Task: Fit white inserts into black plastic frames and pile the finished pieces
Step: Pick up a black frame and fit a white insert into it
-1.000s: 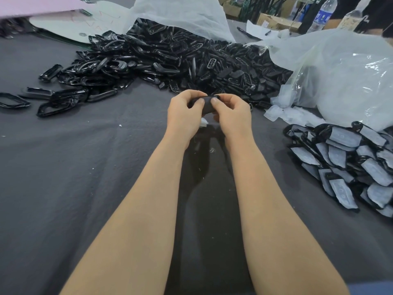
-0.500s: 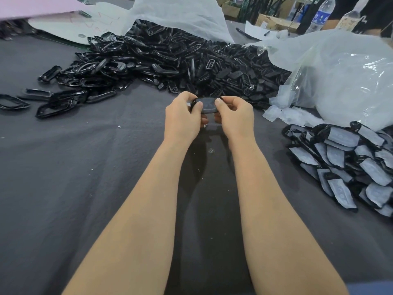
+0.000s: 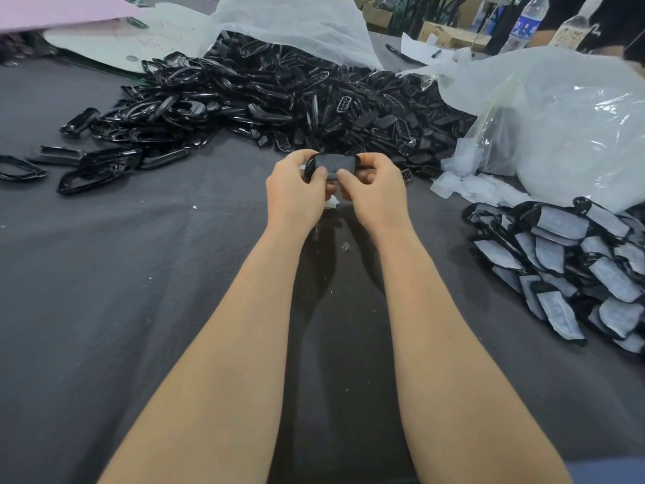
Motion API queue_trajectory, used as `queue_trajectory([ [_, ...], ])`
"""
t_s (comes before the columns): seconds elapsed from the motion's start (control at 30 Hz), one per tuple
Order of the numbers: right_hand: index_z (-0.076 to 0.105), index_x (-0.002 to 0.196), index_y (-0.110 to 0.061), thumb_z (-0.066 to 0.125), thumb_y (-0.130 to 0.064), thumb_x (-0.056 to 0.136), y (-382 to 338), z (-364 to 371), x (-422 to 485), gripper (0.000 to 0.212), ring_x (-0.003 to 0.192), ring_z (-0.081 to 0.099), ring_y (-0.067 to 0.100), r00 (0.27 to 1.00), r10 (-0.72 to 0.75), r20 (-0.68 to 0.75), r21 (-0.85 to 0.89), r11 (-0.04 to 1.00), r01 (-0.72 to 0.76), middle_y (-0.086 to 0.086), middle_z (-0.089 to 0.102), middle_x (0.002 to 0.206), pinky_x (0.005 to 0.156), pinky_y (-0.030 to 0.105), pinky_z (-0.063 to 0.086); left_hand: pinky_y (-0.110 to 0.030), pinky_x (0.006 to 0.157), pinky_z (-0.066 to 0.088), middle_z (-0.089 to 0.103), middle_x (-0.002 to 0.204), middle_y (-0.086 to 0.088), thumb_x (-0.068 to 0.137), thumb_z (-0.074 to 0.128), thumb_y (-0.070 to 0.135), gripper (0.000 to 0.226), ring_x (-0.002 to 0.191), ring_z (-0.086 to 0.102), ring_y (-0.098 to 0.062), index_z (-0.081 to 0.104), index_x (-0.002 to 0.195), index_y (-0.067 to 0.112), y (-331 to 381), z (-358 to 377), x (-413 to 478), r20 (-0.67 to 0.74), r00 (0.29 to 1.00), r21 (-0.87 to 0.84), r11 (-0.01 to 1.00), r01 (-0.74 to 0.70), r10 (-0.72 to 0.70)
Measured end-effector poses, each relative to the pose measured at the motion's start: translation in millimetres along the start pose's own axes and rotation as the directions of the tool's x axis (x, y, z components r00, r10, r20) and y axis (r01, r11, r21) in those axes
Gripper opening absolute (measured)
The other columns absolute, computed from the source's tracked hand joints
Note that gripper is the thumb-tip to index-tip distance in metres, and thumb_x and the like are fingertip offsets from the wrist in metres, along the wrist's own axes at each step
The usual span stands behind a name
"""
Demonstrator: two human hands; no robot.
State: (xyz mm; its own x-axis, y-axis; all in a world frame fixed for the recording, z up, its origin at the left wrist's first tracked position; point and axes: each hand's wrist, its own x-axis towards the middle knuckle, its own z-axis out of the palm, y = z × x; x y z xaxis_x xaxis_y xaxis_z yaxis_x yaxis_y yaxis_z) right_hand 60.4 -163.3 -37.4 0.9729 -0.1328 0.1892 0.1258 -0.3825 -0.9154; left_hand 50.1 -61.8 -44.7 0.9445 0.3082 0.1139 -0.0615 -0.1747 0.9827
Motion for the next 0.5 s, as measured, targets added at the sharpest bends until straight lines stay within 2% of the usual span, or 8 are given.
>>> queue_trajectory([
  [0.07,0.051,0.102,-0.019,0.063,-0.009,0.088,-0.4,0.0,0.0,0.021,0.092,0.066,0.022,1.0,-0.012,-0.001,-0.037,0.999,0.012,0.004,0.067,0.095,0.086,0.033,0.053,-0.023,0.076,0.058,0.068,0.105,-0.008,0.097,0.051,0.005,0.034,0.072,0.067,-0.003,0.054,0.13,0.009,-1.1,0.6,0.8,0.002,1.0,-0.053,0.998,0.016,-0.015],
  [0.23,0.056,0.11,-0.011,0.056,-0.005,0.091,-4.5,-0.5,0.7,0.021,0.095,0.066,0.025,1.0,0.005,-0.021,-0.018,1.0,-0.005,0.011,0.068,0.1,0.091,0.043,0.052,-0.023,0.077,0.058,0.07,0.095,-0.004,0.098,0.048,0.004,0.033,0.065,0.066,0.001,0.055,0.13,0.011,-0.5,1.6,0.7,0.017,0.999,-0.108,0.994,0.032,-0.031],
  [0.37,0.059,0.118,-0.006,0.048,-0.004,0.092,-15.8,-3.8,-3.0,0.028,0.097,0.065,0.026,1.0,0.008,-0.004,-0.013,1.0,-0.008,0.012,0.069,0.101,0.092,0.045,0.051,-0.02,0.072,0.057,0.07,0.089,-0.002,0.098,0.049,0.006,0.025,0.065,0.067,0.0,0.054,0.118,0.018,5.5,-2.4,-1.8,-0.017,1.0,-0.124,0.992,0.008,-0.01],
  [0.4,0.059,0.119,-0.006,0.05,-0.007,0.093,-18.4,-6.6,-3.9,0.027,0.095,0.065,0.024,1.0,-0.003,-0.003,-0.016,1.0,0.003,0.009,0.069,0.099,0.092,0.042,0.051,-0.021,0.07,0.057,0.069,0.086,-0.001,0.097,0.05,0.007,0.021,0.064,0.067,0.0,0.051,0.113,0.021,7.6,-2.2,-3.2,-0.027,1.0,-0.131,0.991,-0.001,-0.003],
  [0.5,0.06,0.117,-0.006,0.057,-0.017,0.094,-24.6,-28.4,-7.6,0.025,0.086,0.057,0.012,0.99,-0.083,-0.11,-0.122,0.99,0.07,-0.008,0.058,0.085,0.079,0.015,0.041,-0.022,0.066,0.056,0.066,0.087,-0.001,0.097,0.052,0.01,0.017,0.065,0.066,0.0,0.043,0.101,0.024,21.3,10.8,-12.1,-0.005,0.999,-0.122,0.992,-0.035,0.034],
])
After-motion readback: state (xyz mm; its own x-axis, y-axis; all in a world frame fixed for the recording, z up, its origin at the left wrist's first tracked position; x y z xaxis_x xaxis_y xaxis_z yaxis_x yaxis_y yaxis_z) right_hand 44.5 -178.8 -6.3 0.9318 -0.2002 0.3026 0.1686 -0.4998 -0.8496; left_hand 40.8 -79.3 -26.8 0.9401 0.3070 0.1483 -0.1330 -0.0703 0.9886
